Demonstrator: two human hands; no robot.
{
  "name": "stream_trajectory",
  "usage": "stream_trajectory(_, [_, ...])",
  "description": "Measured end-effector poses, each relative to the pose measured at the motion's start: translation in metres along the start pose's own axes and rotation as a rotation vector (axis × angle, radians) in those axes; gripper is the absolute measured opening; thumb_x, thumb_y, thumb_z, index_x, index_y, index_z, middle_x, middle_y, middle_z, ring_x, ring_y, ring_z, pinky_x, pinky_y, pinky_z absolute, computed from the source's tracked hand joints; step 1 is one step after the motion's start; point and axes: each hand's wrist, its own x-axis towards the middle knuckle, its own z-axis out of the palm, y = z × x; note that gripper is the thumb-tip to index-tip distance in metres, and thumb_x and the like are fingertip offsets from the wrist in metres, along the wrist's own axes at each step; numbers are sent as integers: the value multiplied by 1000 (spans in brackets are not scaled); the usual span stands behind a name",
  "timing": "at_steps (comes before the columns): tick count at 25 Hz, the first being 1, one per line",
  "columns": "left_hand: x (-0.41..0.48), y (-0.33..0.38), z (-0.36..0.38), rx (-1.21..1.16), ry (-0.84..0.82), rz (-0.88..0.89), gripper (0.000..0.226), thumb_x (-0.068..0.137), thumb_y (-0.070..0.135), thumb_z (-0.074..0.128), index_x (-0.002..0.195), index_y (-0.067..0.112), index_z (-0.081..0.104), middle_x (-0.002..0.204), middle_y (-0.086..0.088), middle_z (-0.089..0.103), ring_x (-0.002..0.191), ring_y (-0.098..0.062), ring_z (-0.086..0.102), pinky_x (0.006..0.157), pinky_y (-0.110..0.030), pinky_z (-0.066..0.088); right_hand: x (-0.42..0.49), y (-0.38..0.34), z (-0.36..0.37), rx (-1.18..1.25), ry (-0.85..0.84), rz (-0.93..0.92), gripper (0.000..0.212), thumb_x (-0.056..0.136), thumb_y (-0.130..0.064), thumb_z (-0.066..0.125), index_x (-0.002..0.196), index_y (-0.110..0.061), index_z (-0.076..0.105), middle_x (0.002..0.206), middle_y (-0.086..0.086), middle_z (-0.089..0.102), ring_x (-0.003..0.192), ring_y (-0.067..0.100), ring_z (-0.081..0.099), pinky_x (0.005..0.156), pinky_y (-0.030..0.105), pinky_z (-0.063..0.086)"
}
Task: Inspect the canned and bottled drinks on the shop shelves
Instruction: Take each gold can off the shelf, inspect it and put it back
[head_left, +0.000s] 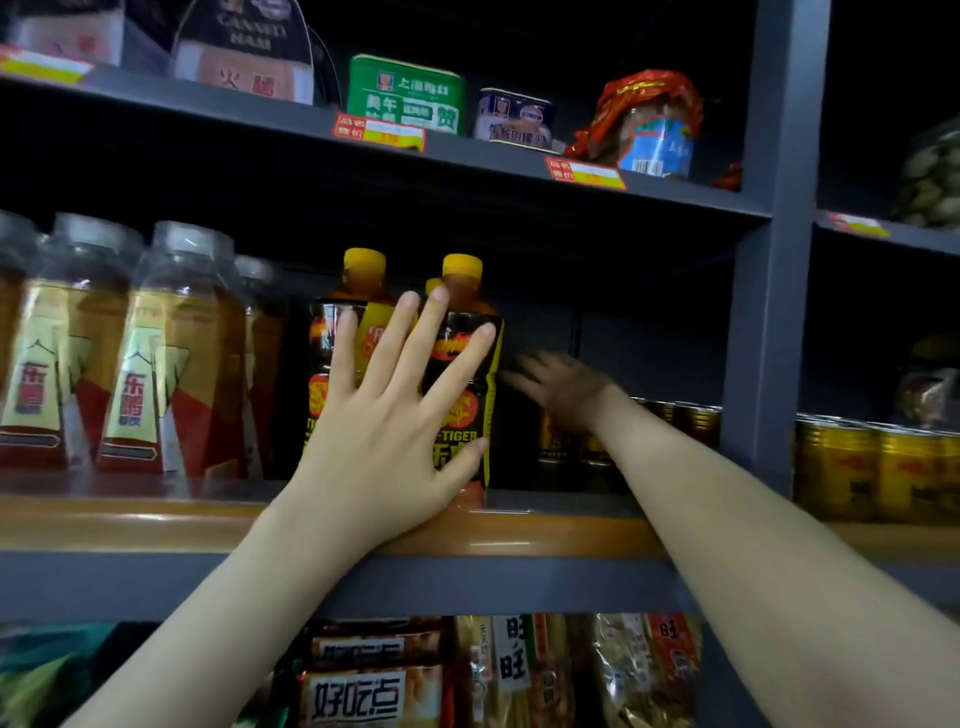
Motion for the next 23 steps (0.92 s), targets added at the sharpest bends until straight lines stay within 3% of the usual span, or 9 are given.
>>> stream_trajectory(4, [1,-1,-3,32,-7,56,76,87,58,38,153,21,27,159,-16,18,147,-35,14,115,-62,10,14,-6,4,-320,-247,-200,92,94,-14,57,151,-30,-13,160,6,-12,147,29,0,112,45,25])
stream_trajectory(8, [1,-3,1,13,-2,56,76,87,57,37,153,21,26,160,-16,16,148,-34,13,116,-61,8,30,8,13,-548,-299,-351,88,94,-15,55,152,-29,-10,161,6,-2,147,29,4,114,48,27])
stream_trajectory(11, [0,-5,5,-8,24,56,76,87,56,37,153,21,25,160,-16,16,148,-34,12,116,-60,7,36,15,22,-647,-325,-395,70,97,-11,48,153,-23,8,158,8,12,146,29,12,112,47,30])
stream_trajectory(14, [0,-5,7,-22,43,59,75,87,56,37,153,21,25,160,-15,16,148,-33,12,117,-59,7,40,11,25,-720,-298,-445,57,98,-13,47,149,-20,23,154,9,25,143,30,20,112,46,28])
stream_trajectory(17, [-2,-3,8,-35,56,51,75,87,54,38,153,22,24,160,-15,15,148,-34,12,117,-57,6,37,9,24,-707,-241,-468,51,99,-11,43,147,-17,27,151,8,31,141,28,25,107,43,34])
stream_trajectory(21, [-1,-4,8,-32,53,46,76,87,54,39,154,23,23,161,-14,14,148,-34,12,118,-56,6,25,5,9,-655,-121,-525,52,100,-7,39,149,-14,22,155,4,23,141,25,21,102,41,42])
stream_trajectory(23, [-1,-4,7,-38,43,35,76,86,55,40,154,24,22,161,-13,12,148,-34,11,118,-55,5,18,0,-2,-600,-69,-483,54,100,-6,39,150,-15,20,156,2,20,141,25,19,92,35,48])
